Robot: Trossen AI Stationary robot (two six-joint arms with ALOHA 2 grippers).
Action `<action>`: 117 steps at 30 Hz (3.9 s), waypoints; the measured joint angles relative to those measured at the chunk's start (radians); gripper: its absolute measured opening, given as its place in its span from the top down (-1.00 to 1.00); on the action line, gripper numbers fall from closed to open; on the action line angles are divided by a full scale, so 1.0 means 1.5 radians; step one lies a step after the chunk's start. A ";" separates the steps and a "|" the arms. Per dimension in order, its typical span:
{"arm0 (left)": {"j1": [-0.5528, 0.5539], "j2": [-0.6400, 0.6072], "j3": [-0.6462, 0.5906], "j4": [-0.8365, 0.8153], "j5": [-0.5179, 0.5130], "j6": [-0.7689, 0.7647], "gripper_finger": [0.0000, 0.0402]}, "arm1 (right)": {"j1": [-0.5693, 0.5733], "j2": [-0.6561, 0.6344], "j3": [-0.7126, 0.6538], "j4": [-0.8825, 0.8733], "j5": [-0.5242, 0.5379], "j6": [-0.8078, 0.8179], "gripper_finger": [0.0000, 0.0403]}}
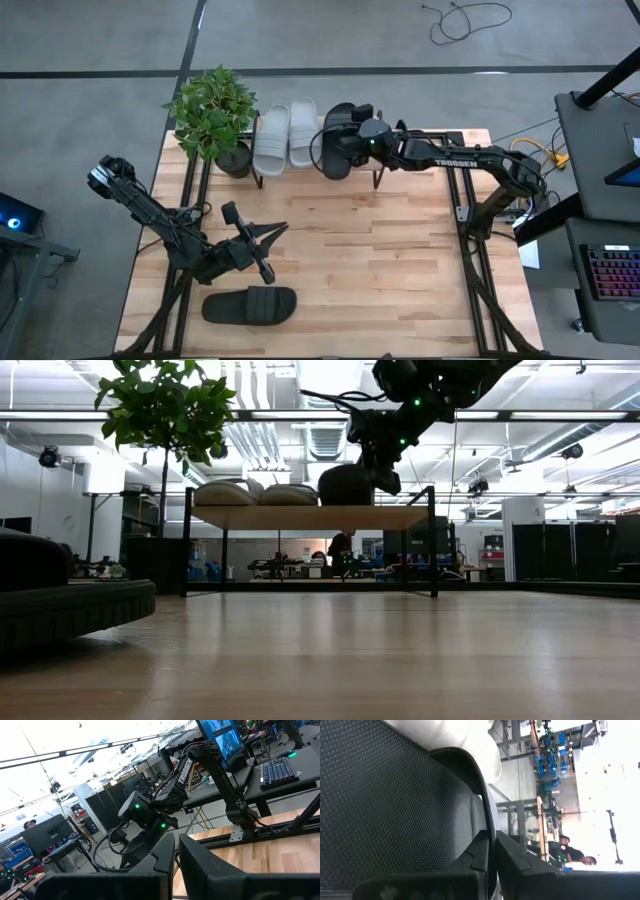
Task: Pick and place slides into the shelf
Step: Put the right black slipper on the shelf, then put the black slipper on the shelf
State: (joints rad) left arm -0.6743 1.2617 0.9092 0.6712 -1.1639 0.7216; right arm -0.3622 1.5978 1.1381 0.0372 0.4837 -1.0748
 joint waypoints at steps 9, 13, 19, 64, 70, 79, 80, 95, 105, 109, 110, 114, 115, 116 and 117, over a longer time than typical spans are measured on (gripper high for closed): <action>0.000 0.000 0.000 0.000 0.000 0.000 0.95 | -0.019 0.000 0.000 0.000 -0.035 -0.007 0.94; 0.000 0.000 0.000 0.000 0.000 0.000 0.95 | -0.023 0.000 0.000 -0.001 -0.081 0.018 0.94; 0.000 0.000 0.000 0.000 0.000 0.000 0.95 | -0.023 0.000 0.000 -0.002 -0.089 0.013 0.94; 0.000 0.000 0.000 -0.001 0.000 0.000 0.95 | 0.007 -0.002 0.184 -0.359 -0.219 0.276 0.17; 0.000 0.000 0.000 -0.006 -0.015 0.000 0.95 | 0.026 -0.012 0.274 -0.501 -0.504 0.402 0.22; -0.003 0.002 -0.022 -0.030 -0.151 -0.005 0.95 | 0.172 -0.094 0.193 -0.530 -0.466 0.423 0.30; -0.005 0.004 -0.030 -0.042 -0.184 -0.005 0.95 | 0.192 -0.107 0.176 -0.521 -0.439 0.429 0.30; -0.094 0.017 -0.071 -0.042 -0.264 -0.006 0.95 | 0.394 -0.304 -0.148 -0.127 -0.182 0.507 0.33; -0.101 0.017 -0.070 -0.098 0.327 -0.281 0.95 | 0.425 -0.326 -0.157 -0.087 -0.182 0.546 0.36; -0.097 0.013 -0.064 -0.212 0.418 -0.437 0.95 | 0.444 -0.323 -0.159 -0.085 -0.182 0.559 0.36; -0.097 0.012 -0.062 -0.245 0.418 -0.485 0.95 | 0.450 -0.322 -0.160 -0.088 -0.182 0.564 0.36; -0.096 0.011 -0.061 -0.374 0.396 -0.681 0.95 | 0.471 -0.322 -0.160 -0.086 -0.181 0.586 0.36; -0.097 0.011 -0.062 -0.399 0.396 -0.734 0.95 | 0.477 -0.322 -0.160 -0.086 -0.182 0.591 0.36; -0.096 0.010 -0.063 -0.421 0.394 -0.790 0.95 | 0.482 -0.322 -0.160 -0.086 -0.182 0.595 0.36; -0.096 0.010 -0.063 -0.442 0.393 -0.847 0.95 | 0.487 -0.322 -0.160 -0.086 -0.182 0.597 0.37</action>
State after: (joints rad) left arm -0.8188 1.2761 0.8145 0.0078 -0.5741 -0.5487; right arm 0.3688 1.1152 0.8978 -0.0925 0.2111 -0.1786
